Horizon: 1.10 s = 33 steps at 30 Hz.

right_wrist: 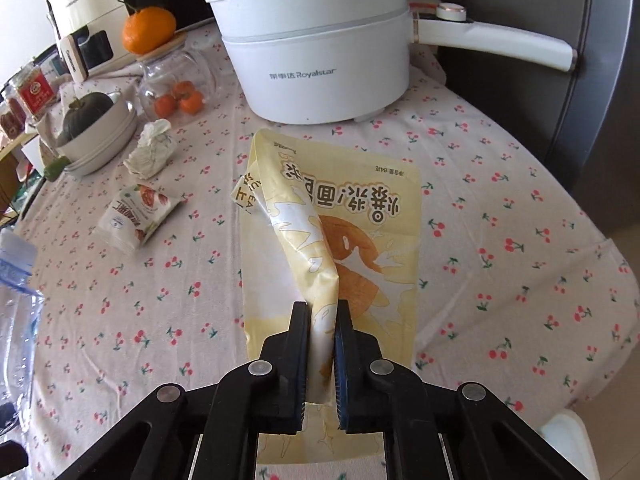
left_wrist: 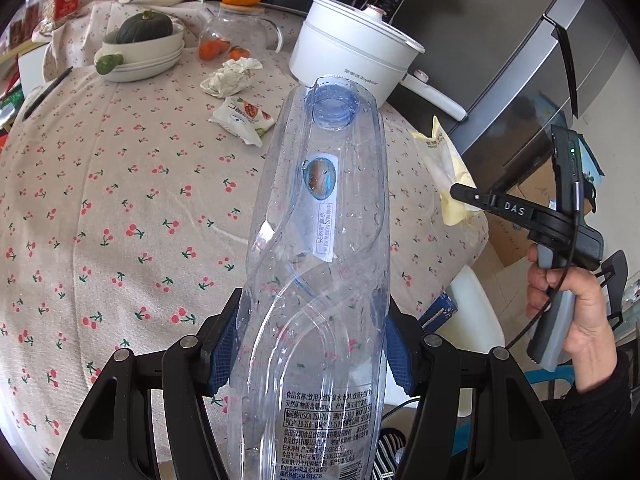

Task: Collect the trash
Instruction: 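Grasp the cream snack pouch with the right gripper while the left holds the bottle, then carry the bottle and pouch to the bin and open both grippers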

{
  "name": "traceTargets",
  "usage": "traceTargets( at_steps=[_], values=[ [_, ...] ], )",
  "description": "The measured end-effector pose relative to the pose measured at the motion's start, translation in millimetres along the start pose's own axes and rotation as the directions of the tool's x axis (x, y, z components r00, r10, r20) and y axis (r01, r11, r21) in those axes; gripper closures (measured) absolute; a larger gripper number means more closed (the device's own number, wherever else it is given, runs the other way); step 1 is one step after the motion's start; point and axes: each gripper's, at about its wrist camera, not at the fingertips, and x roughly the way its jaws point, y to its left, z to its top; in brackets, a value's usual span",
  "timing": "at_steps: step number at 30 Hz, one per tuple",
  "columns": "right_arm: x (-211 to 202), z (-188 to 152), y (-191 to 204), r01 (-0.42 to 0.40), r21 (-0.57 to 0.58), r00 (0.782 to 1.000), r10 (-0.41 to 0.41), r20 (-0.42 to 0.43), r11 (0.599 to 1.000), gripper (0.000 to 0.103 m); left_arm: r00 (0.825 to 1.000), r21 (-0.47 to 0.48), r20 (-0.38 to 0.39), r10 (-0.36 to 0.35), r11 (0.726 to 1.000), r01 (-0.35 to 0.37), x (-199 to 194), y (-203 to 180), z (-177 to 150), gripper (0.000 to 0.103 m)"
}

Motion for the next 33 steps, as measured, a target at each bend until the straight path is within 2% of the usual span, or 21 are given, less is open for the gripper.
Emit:
traceTargets(
  at_steps=[4, 7, 12, 16, 18, 20, 23, 28, 33],
  values=[
    [-40.1, -15.2, -17.1, 0.006, -0.01, 0.999, -0.006, -0.04, 1.0, 0.094, 0.999, 0.065, -0.027, -0.018, 0.998, 0.02, 2.5, -23.6, -11.3, 0.038],
    [-69.5, -32.3, -35.1, 0.01, -0.008, 0.998, -0.01, -0.058, 1.0, 0.094, 0.996, 0.103, -0.067, -0.062, 0.992, 0.069, 7.3, -45.4, -23.1, 0.038],
    [-102.9, -68.2, -77.5, 0.045, 0.03, 0.994, -0.041, -0.106, 0.999, 0.094, 0.977, 0.173, -0.172, -0.125, 0.973, 0.155, 21.4, -90.0, -45.6, 0.038],
    [-117.5, -92.7, -113.4, 0.065, 0.081, 0.986, -0.051, -0.159, 0.995, 0.094, 0.948, 0.215, -0.268, -0.169, 0.949, 0.23, 35.8, -127.3, -65.6, 0.038],
    [-120.5, -103.0, -129.5, 0.063, 0.112, 0.982, -0.042, -0.185, 0.992, 0.093, 0.924, 0.21, -0.328, -0.196, 0.938, 0.274, 46.1, -142.1, -75.9, 0.038],
    [-118.6, -112.5, -141.6, 0.057, 0.14, 0.975, -0.025, -0.219, 0.988, 0.093, 0.892, 0.174, -0.39, -0.228, 0.933, 0.314, 60.0, -151.5, -84.4, 0.038],
    [-110.8, -125.7, -156.0, 0.058, 0.184, 0.959, -0.004, -0.282, 0.981, 0.093, 0.862, 0.138, -0.454, -0.227, 0.937, 0.32, 81.8, -163.5, -95.6, 0.038],
    [-105.0, -137.6, -171.2, 0.075, 0.217, 0.946, 0.0, -0.325, 0.973, 0.092, 0.844, 0.156, -0.503, -0.184, 0.942, 0.298, 108.5, -182.2, -102.0, 0.038],
    [-92.9, -146.2, -179.0, 0.083, 0.239, 0.928, 0.013, -0.372, 0.967, 0.091, 0.841, 0.174, -0.518, -0.157, 0.943, 0.283, 132.2, -194.6, -96.4, 0.038]
  ],
)
